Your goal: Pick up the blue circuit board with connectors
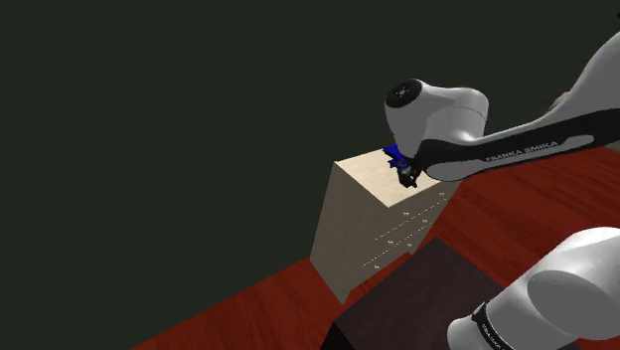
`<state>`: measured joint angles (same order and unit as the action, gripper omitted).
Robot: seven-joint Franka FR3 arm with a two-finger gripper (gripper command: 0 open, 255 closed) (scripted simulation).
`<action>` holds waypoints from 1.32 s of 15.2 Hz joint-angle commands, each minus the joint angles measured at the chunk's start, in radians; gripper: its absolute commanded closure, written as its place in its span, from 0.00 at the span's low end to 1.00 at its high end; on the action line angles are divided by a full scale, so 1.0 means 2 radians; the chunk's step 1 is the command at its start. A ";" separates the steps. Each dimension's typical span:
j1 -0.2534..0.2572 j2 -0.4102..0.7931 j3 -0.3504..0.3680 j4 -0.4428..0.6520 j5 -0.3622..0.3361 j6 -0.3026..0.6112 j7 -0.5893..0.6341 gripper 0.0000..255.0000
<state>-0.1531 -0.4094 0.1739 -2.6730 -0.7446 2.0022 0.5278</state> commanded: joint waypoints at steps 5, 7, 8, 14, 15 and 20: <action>-0.056 0.133 0.029 0.031 -0.217 0.011 0.147 0.00; -0.065 0.180 0.030 0.051 -0.284 -0.010 0.192 0.00; -0.067 0.204 0.029 0.062 -0.316 -0.024 0.212 0.00; -0.069 0.308 0.013 0.116 -0.440 -0.095 0.282 0.00; -0.069 0.315 0.013 0.117 -0.443 -0.096 0.287 0.00; -0.066 0.356 0.011 0.128 -0.454 -0.104 0.317 0.00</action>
<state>-0.2877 0.2831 0.1953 -2.4207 -1.6483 1.7990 1.1470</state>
